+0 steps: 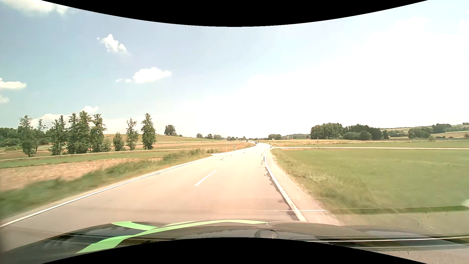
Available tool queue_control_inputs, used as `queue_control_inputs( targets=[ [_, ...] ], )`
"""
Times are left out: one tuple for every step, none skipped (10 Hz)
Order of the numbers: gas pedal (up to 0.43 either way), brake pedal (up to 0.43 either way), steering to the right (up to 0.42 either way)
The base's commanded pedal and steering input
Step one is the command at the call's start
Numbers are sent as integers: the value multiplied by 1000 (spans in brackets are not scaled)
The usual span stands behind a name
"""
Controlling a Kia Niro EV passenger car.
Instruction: Follow the waypoints while adhering to traffic rules and regulations
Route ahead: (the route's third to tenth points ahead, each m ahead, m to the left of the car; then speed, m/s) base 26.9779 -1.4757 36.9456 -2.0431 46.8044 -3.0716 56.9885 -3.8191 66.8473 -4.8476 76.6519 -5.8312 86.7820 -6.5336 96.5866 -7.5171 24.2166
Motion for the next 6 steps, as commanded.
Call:
queue_control_inputs(
  targets=[
    [220,0,14],
    [209,0,14],
    [209,0,14],
    [209,0,14],
    [209,0,14],
    [209,0,14]
  ],
)
